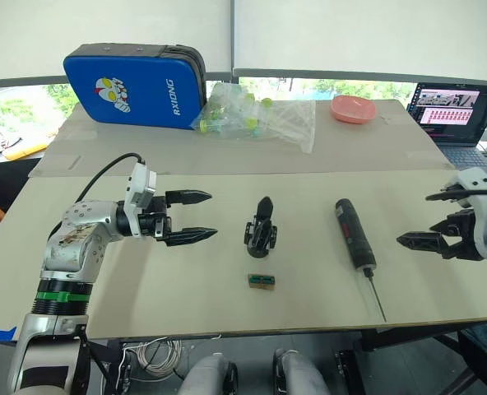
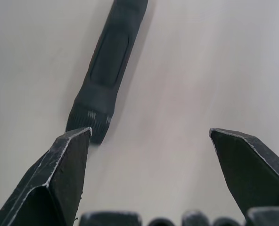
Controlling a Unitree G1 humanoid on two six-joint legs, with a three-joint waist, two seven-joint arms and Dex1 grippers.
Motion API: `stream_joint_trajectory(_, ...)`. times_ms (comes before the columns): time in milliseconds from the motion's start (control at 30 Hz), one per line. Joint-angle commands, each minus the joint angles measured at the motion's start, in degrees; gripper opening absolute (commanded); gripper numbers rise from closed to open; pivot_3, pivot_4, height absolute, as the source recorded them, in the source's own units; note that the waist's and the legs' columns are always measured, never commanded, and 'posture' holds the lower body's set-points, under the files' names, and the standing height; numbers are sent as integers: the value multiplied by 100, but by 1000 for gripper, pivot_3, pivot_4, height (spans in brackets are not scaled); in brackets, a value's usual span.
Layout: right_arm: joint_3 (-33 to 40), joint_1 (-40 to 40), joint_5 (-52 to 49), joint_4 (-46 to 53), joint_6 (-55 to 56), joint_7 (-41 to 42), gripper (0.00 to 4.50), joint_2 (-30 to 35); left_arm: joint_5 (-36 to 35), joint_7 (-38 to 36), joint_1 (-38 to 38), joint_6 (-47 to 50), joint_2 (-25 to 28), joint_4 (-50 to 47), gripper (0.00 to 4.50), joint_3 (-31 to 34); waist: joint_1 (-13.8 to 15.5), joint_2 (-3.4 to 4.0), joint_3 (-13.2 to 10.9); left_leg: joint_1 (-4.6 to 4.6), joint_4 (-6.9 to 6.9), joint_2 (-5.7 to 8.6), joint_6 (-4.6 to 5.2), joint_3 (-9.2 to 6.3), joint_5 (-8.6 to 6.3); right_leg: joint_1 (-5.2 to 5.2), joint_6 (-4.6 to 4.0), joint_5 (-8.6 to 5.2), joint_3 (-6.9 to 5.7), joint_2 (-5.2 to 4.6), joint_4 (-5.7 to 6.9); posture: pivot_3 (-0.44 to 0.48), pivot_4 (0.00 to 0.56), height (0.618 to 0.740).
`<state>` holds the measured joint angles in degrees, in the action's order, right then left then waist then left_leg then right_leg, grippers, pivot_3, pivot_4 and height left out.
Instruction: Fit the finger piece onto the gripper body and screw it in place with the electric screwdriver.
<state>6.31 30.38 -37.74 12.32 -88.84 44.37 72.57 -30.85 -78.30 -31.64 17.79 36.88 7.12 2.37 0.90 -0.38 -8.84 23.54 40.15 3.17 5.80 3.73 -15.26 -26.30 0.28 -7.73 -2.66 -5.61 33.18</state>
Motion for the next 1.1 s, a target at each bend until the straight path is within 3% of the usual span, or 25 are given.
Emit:
stream_joint_trajectory(33,-975,1081,-593,-574,-366,-166,4439,30,33,-103,-154,-201,13,79,4500,45,-39,-5,-3,-2,-3,0,12,0,-7,1,-8,-5,1,0,0,0,150,740)
stream_joint_trajectory(233,-2726,2682,-822,-1837,-366,-764,4439,-379,31,-122,-14,-255,-104,-62,4500,-40,-39,-5,-3,9,0,4,30,0,-20,-5,-8,-3,2,-8,-3,0,150,740)
stream_joint_trajectory(400,-3516,3350,-931,-2551,-366,-1224,4439,-894,25,-119,145,-280,-98,-258,4500,-53,-14,-5,-3,46,3,8,-2,1,0,-39,22,17,-4,-14,-2,0,150,740)
stream_joint_trajectory(667,-3812,3873,-1331,-3356,-366,-2025,4439,-1839,-61,54,442,-169,-73,-582,4500,42,-25,-4,-3,82,3,14,20,1,13,-74,24,22,-12,-18,3,0,150,740)
stream_joint_trajectory(1100,-4194,4354,-2994,-3650,-366,-2969,4439,-2300,-174,227,697,0,57,-881,4500,138,-41,-3,-2,80,6,16,42,1,26,-73,27,24,-17,-18,12,0,150,740)
